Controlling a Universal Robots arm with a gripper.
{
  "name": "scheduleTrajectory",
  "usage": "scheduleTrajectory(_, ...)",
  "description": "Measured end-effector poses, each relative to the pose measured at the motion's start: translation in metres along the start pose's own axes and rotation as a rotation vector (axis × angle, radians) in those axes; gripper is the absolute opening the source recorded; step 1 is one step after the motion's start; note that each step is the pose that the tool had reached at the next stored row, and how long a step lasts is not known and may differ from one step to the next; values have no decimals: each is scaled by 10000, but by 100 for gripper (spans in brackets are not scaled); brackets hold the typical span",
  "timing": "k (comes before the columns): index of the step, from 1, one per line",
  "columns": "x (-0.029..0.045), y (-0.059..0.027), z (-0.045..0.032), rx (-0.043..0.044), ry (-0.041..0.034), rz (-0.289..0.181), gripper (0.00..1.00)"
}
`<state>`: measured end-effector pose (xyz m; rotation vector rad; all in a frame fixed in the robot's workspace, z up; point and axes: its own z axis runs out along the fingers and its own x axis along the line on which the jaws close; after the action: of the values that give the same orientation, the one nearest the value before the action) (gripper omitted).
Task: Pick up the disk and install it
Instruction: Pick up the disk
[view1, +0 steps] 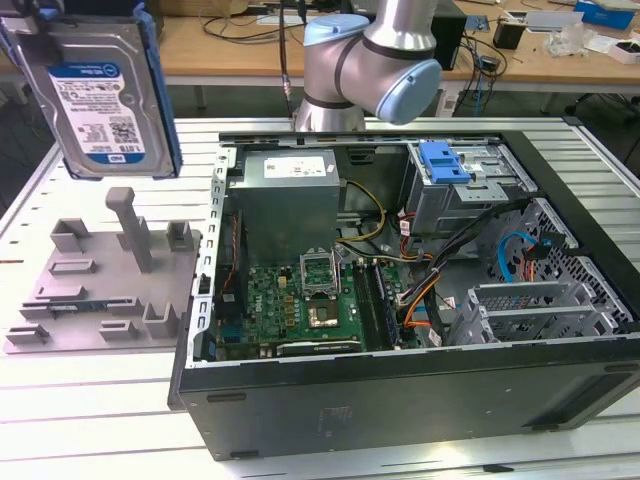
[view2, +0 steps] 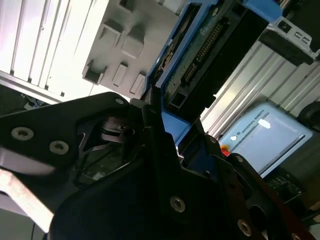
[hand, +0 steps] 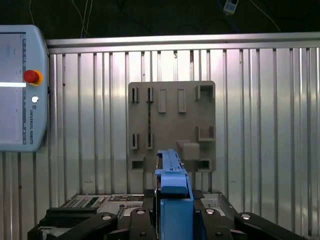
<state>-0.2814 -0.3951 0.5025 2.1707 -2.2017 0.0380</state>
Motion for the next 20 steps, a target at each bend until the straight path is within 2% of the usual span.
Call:
scheduleTrajectory(5, 133, -217, -4, 2, -2, -2, 36)
scheduleTrajectory(7, 211, -351, -7, 2, -1, -2, 36)
scheduleTrajectory(10, 371, -644, -10, 0, -1, 0, 36)
scheduleTrajectory(14, 460, -841, -11, 1, -1, -2, 36)
scheduleTrajectory(18, 595, -1143, -15, 0, 0, -3, 36)
scheduleTrajectory(20, 640, -1238, -14, 0, -1, -1, 36)
